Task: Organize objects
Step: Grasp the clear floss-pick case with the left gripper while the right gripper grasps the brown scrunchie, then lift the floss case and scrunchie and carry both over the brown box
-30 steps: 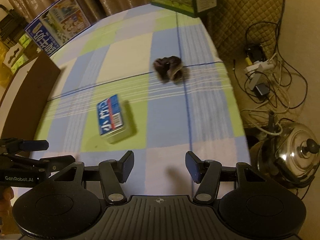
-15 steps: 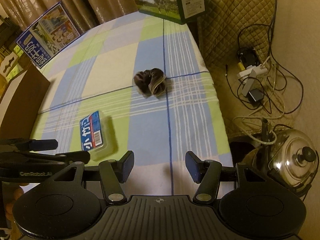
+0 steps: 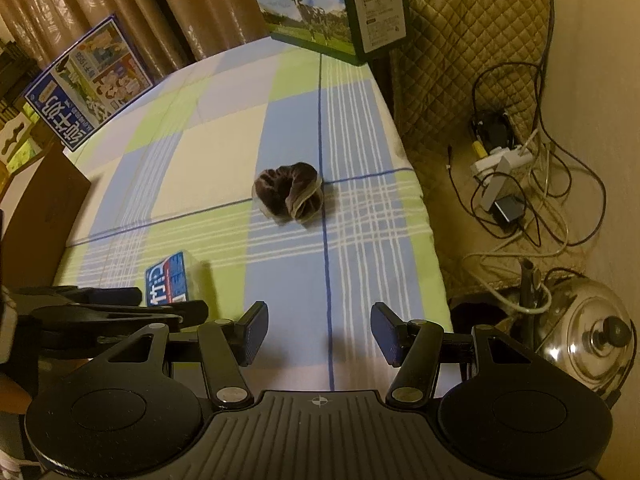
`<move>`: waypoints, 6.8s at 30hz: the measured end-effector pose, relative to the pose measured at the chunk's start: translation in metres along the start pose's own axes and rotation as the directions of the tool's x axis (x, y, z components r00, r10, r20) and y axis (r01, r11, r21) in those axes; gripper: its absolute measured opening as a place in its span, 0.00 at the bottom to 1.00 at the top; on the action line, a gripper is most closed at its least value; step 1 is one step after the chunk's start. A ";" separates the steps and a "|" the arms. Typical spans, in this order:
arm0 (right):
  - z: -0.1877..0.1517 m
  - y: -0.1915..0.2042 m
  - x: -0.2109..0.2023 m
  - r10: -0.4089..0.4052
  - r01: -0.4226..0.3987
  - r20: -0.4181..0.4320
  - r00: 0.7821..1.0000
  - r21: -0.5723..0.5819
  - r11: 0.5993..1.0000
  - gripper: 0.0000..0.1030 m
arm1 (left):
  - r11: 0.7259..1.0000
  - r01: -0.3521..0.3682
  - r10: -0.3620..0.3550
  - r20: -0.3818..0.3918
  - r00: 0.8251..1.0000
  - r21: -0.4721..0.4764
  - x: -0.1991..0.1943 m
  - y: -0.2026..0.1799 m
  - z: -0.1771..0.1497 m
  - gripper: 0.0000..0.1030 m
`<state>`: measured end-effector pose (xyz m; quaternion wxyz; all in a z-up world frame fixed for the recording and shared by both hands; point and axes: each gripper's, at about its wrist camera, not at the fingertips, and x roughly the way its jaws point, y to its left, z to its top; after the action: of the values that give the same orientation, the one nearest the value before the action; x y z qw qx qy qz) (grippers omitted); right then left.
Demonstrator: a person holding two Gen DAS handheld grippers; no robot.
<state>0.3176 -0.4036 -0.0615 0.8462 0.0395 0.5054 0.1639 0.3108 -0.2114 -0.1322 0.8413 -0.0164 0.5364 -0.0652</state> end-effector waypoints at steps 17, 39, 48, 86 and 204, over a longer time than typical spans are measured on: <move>0.025 0.015 0.025 0.042 -0.042 0.000 0.999 -0.052 0.998 0.53 | 0.998 -0.055 0.053 0.048 0.997 0.036 0.010 0.028 0.007 0.53; 0.076 0.030 0.119 -0.057 0.060 0.039 0.998 -0.072 0.996 0.69 | 0.961 -0.227 0.231 0.010 0.973 -0.160 0.001 0.158 -0.003 0.51; 0.064 0.041 0.122 -0.067 0.075 0.050 0.997 -0.173 0.982 0.27 | 0.966 -0.204 0.209 0.014 0.978 -0.156 0.002 0.163 -0.006 0.51; -0.079 0.184 0.093 0.205 -0.278 -0.194 0.959 -0.530 0.801 0.44 | 0.962 -0.188 0.183 -0.042 0.982 -0.200 -0.054 0.156 -0.112 0.55; 0.086 0.461 0.161 0.296 -0.251 0.014 0.955 -0.489 0.835 0.25 | 0.969 -0.205 0.226 0.161 0.961 -0.135 -0.125 0.422 0.049 0.51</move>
<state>0.3529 0.0913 -0.0484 0.8187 -0.0934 0.3993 0.4019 0.3416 0.2203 -0.0401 0.8848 -0.0128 0.4619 0.0600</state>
